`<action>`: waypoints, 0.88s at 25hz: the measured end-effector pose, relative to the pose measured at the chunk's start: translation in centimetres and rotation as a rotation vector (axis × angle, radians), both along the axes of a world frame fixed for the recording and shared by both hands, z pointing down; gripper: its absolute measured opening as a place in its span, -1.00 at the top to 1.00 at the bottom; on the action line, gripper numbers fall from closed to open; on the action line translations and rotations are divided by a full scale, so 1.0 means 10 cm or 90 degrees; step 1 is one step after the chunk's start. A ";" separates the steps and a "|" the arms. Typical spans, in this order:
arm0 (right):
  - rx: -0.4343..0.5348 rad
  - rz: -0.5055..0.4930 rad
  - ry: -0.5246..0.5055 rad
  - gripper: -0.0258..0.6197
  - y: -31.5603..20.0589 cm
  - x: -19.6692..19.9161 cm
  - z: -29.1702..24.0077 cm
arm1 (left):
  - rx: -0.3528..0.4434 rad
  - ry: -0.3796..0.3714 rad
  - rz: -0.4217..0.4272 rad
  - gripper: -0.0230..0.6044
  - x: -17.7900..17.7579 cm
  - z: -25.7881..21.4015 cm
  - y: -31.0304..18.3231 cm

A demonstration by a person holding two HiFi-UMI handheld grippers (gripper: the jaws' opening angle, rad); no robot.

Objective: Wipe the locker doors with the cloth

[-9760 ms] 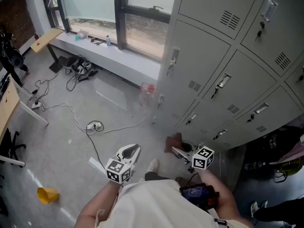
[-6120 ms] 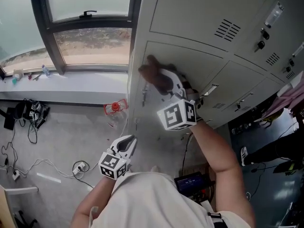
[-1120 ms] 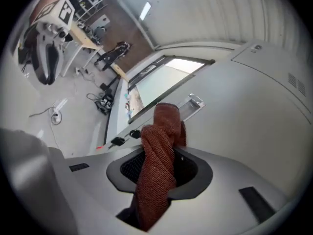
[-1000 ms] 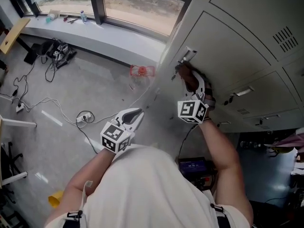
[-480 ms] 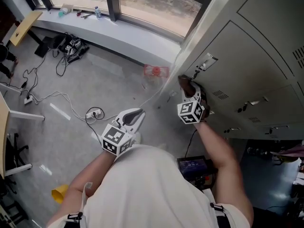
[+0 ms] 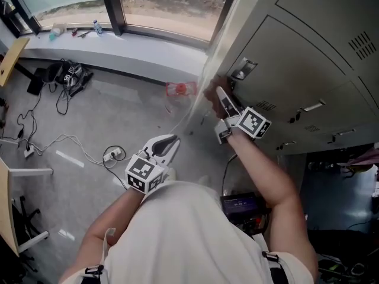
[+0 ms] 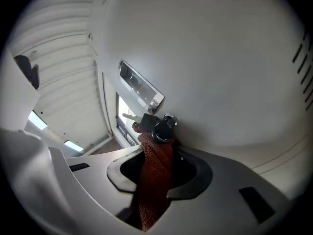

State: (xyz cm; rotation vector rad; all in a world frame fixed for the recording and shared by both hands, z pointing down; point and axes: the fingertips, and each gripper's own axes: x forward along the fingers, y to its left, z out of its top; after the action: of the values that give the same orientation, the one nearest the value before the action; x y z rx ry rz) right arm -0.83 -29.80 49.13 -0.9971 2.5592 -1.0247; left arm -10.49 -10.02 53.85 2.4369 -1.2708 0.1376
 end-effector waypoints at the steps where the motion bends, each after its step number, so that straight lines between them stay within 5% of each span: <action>1: -0.012 0.008 0.013 0.56 -0.02 0.01 0.07 | -0.002 -0.001 0.008 0.79 0.01 0.01 0.00; 7: -0.181 -0.003 0.313 0.56 0.13 0.48 1.19 | -0.005 0.011 0.013 0.79 -0.05 0.07 0.00; 11: -0.189 -0.080 0.405 0.56 0.59 0.75 1.46 | -0.011 0.009 0.022 0.79 -0.03 0.12 -0.03; 14: -0.160 -0.102 0.411 0.56 0.92 1.05 1.46 | -0.008 0.007 0.029 0.79 0.03 0.10 -0.07; 22: -0.006 0.010 0.274 0.56 1.34 1.92 0.91 | -0.007 -0.002 0.060 0.79 0.49 0.06 -0.19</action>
State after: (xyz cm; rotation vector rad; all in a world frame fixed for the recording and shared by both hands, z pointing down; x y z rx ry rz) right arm 18.42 -16.39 58.22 -1.3654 2.8735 -0.8980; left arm -5.56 -11.94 54.47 2.4892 -1.1529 0.1739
